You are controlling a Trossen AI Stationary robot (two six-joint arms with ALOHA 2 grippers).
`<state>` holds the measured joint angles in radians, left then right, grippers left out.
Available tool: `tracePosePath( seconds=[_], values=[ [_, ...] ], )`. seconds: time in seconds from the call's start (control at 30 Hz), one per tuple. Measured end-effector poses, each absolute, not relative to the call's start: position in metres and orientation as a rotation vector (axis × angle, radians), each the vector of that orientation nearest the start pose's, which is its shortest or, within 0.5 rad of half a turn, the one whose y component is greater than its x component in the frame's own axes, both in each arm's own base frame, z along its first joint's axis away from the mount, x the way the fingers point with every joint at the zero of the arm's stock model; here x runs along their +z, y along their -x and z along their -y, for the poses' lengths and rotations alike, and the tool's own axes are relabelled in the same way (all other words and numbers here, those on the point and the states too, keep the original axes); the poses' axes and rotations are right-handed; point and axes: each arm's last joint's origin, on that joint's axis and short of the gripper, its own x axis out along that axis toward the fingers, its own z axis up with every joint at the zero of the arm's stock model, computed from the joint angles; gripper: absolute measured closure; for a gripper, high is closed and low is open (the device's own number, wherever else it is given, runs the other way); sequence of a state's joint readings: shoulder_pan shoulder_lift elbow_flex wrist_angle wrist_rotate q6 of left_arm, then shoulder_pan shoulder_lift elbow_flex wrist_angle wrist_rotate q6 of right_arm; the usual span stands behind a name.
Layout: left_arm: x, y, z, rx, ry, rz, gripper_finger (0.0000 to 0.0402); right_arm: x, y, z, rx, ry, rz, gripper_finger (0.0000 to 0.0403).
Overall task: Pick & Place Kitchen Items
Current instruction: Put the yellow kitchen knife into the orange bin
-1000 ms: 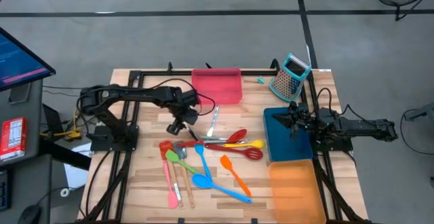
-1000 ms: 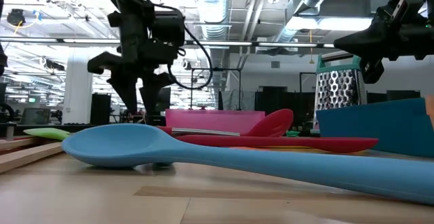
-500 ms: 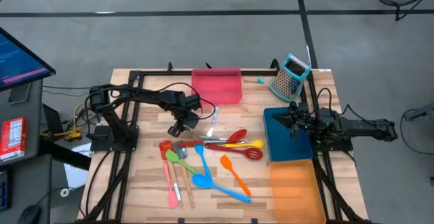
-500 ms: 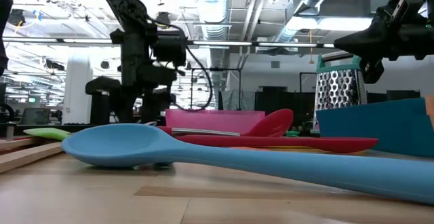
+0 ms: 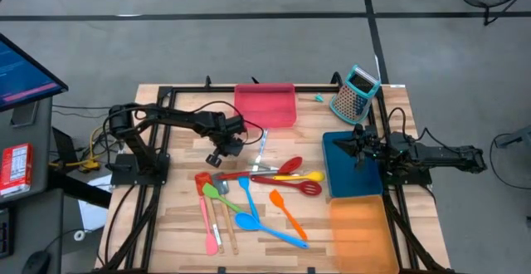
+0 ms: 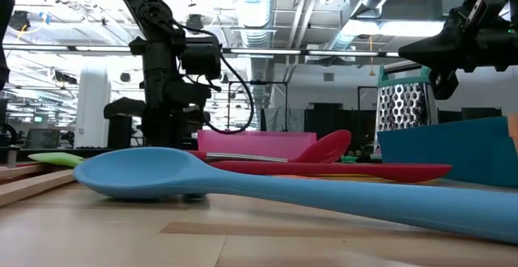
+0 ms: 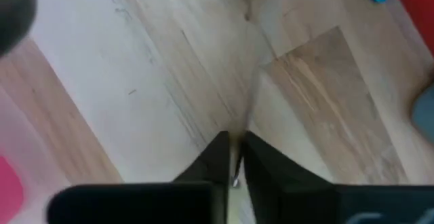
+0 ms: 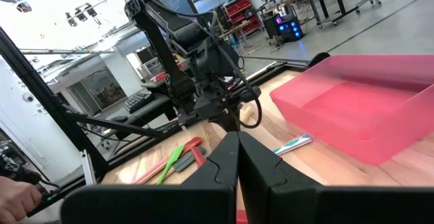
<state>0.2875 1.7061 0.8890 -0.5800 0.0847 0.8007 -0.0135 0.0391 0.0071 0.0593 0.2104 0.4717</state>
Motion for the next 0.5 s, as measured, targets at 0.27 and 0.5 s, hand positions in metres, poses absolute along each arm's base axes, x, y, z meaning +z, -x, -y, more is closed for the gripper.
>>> tracePosePath(
  seconds=[0.27, 0.5],
  values=[
    [0.137, -0.27, -0.077, -0.303, -0.315, -1.349, 0.0401, 0.169, -0.099, 0.007, -0.213, -0.472, 0.08, 0.0403],
    [0.179, -0.26, -0.075, -0.111, -0.238, -1.229, 0.0401, 0.169, -0.099, 0.007, -0.214, -0.472, 0.08, 0.0403]
  ],
)
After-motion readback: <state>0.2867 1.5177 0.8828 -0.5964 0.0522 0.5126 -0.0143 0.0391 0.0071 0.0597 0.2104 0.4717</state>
